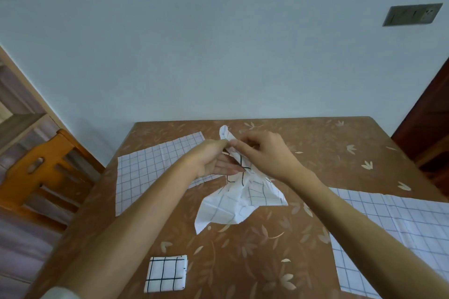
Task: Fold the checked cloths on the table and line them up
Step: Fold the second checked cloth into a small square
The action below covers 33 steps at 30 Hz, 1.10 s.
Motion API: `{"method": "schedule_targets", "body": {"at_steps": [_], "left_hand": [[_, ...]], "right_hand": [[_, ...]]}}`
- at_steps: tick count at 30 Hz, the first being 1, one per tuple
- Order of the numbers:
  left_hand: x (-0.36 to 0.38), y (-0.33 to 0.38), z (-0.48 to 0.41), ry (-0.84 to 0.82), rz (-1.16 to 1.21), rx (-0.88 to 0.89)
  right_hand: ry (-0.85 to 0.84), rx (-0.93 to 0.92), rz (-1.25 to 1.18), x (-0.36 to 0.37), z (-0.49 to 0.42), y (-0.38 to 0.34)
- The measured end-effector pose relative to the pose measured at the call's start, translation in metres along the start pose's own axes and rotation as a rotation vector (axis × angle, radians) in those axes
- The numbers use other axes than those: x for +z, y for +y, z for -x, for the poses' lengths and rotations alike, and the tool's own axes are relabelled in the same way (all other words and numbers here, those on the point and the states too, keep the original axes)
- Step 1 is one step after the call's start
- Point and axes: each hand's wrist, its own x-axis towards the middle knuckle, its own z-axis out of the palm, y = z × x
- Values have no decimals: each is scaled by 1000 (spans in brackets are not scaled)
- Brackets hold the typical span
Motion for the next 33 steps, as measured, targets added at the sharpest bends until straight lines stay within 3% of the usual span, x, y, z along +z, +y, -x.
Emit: {"method": "schedule_targets", "body": {"at_steps": [3,6,11,17,23,26,29,31,33], "left_hand": [[6,-1,3,-25,116,41],[5,-2,3,-30,167,45],[-5,-11,2,-19,-69,91],[-43,-49,-23,345,-244,250],[-63,-100,-40,75,-433,228],[-62,-130,-61,77,-421,95],[-70,-182,-79,109,-22,-280],[-69,-213,-74,44,70,-494],[-59,-230,-69,12,70,-514]], "right_hand": [[-112,84,-57,-1,6,-3],[-155,64,57,1,10,4],[2,89,10,-1,8,17],[-131,163,-585,-24,13,26],[-114,249,-1014,-38,23,56],[-86,297,-1154,-40,31,90],[14,398,-1207,-36,49,124],[50,489,-1188,-29,68,147],[84,592,-1180,-19,89,173]]}}
